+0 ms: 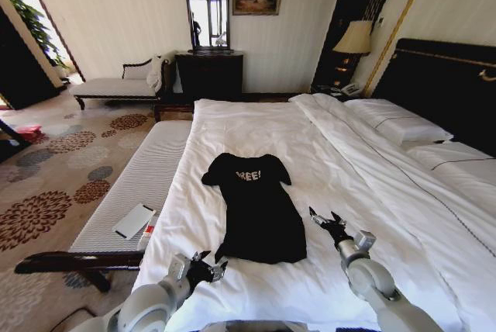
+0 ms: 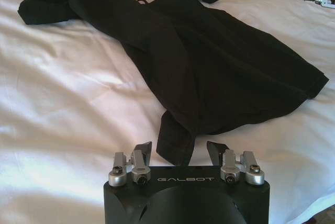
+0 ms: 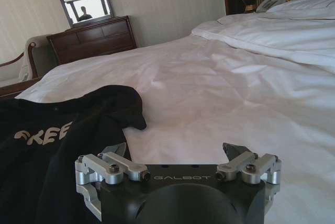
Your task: Fold the clothes on the bed.
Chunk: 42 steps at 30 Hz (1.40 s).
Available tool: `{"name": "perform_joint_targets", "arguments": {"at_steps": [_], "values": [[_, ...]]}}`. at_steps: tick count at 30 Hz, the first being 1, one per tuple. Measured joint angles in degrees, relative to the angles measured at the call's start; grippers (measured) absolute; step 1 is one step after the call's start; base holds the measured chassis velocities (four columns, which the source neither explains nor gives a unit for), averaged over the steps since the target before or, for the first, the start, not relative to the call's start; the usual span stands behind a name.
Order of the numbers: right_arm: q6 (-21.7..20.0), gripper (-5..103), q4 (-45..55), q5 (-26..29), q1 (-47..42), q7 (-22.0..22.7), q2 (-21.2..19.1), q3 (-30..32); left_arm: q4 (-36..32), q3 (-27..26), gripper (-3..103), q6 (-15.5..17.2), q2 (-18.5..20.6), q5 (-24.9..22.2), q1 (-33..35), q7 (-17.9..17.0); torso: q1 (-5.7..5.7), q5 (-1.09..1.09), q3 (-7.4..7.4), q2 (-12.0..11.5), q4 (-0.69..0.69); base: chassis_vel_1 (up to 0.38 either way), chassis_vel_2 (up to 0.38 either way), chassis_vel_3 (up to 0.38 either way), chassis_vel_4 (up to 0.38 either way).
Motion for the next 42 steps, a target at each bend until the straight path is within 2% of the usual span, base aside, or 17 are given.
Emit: {"name": "perform_joint_targets", "arguments": {"at_steps": [1, 4, 5, 7, 10, 12, 13, 14, 15, 17, 18, 27, 32, 39, 42], "values": [[-0.04, 100, -0.11, 0.10, 0.14, 0.11, -0.02, -0.05, 0.20, 0.06, 61, -0.16, -0.02, 0.01, -0.06, 0.05, 0.00, 0.00, 0.00, 0.00, 0.00, 0.000, 0.000, 0.000, 0.000], [-0.13, 100, -0.26, 0.20, 0.55, 0.45, 0.00, -0.45, 0.68, 0.61, 45, -0.29, -0.21, 0.02, -0.44, 0.08, 0.00, 0.00, 0.00, 0.00, 0.00, 0.000, 0.000, 0.000, 0.000], [-0.13, 100, -0.26, 0.20, 0.55, 0.45, 0.00, -0.45, 0.68, 0.61, 45, -0.29, -0.21, 0.02, -0.44, 0.08, 0.00, 0.00, 0.00, 0.00, 0.00, 0.000, 0.000, 0.000, 0.000], [-0.14, 100, -0.28, 0.22, 0.75, 0.66, 0.04, -0.70, 1.00, 1.10, 34, -0.32, -0.20, 0.04, -0.62, 0.08, 0.00, 0.00, 0.00, 0.00, 0.00, 0.000, 0.000, 0.000, 0.000], [-0.15, 100, -0.33, 0.23, 0.84, 0.79, 0.06, -0.79, 1.30, 1.53, 29, -0.40, -0.22, 0.19, -0.83, 0.09, 0.00, 0.00, 0.00, 0.00, 0.00, 0.000, 0.000, 0.000, 0.000], [-0.15, 100, -0.45, 0.22, 0.83, 0.81, 0.06, -0.81, 1.32, 1.59, 18, -0.47, -0.25, 0.23, -0.87, 0.07, 0.00, 0.00, 0.00, 0.00, 0.00, 0.000, 0.000, 0.000, 0.000], [-0.15, 100, -0.51, 0.21, 0.81, 0.81, 0.06, -0.81, 1.32, 1.54, 18, -0.49, -0.25, 0.23, -0.87, 0.07, 0.00, 0.00, 0.00, 0.00, 0.00, 0.000, 0.000, 0.000, 0.000], [-0.15, 100, -0.61, 0.19, 0.79, 0.81, 0.06, -0.82, 1.31, 1.26, 12, -0.57, -0.22, 0.17, -0.83, 0.05, 0.00, 0.00, 0.00, 0.00, 0.00, 0.000, 0.000, 0.000, 0.000], [-0.15, 100, -0.61, 0.19, 0.79, 0.81, 0.06, -0.82, 1.31, 1.26, 12, -0.57, -0.22, 0.17, -0.83, 0.05, 0.00, 0.00, 0.00, 0.00, 0.00, 0.000, 0.000, 0.000, 0.000], [-0.15, 100, -0.72, 0.17, 0.81, 0.81, 0.06, -0.96, 1.28, 0.67, 3, -0.65, -0.05, -0.02, -0.76, 0.02, 0.00, 0.00, 0.00, 0.00, -0.01, 0.000, 0.000, 0.000, 0.000], [-0.15, 100, -0.76, 0.11, 0.88, 0.81, 0.09, -1.11, 1.27, 0.42, 1, -0.75, 0.01, -0.10, -0.75, 0.00, 0.00, 0.00, 0.00, 0.00, 0.00, 0.000, 0.000, 0.000, 0.000], [-0.18, 100, 0.15, -0.14, -0.56, 0.89, 0.22, -1.12, -1.00, -3.50, 1, -1.53, 0.26, -0.52, 3.33, -0.20, 0.00, 0.00, 0.00, 0.00, 0.00, 0.000, 0.000, 0.000, 0.000], [-2.38, 100, 6.01, 1.99, -7.22, -0.54, 0.35, 0.18, -2.73, -6.56, 1, -2.43, 0.23, 0.52, 7.69, -0.06, 0.00, 0.00, 0.00, 0.00, -0.01, 0.000, 0.000, 0.000, 0.000], [-6.75, 100, 14.40, 8.90, -14.65, -1.11, -0.31, 1.91, -3.35, -7.71, 1, -3.30, -0.65, 2.11, 9.94, -0.06, -0.01, -0.01, -0.01, 0.01, -0.01, 0.000, 0.000, 0.000, 0.000], [-8.99, 100, 15.80, 14.05, -16.24, -0.57, -1.35, 3.08, -3.84, -8.24, 1, -3.50, -1.03, 2.36, 10.71, -0.21, 0.00, 0.00, -0.01, 0.00, 0.00, 0.000, 0.000, 0.000, 0.000]]}}
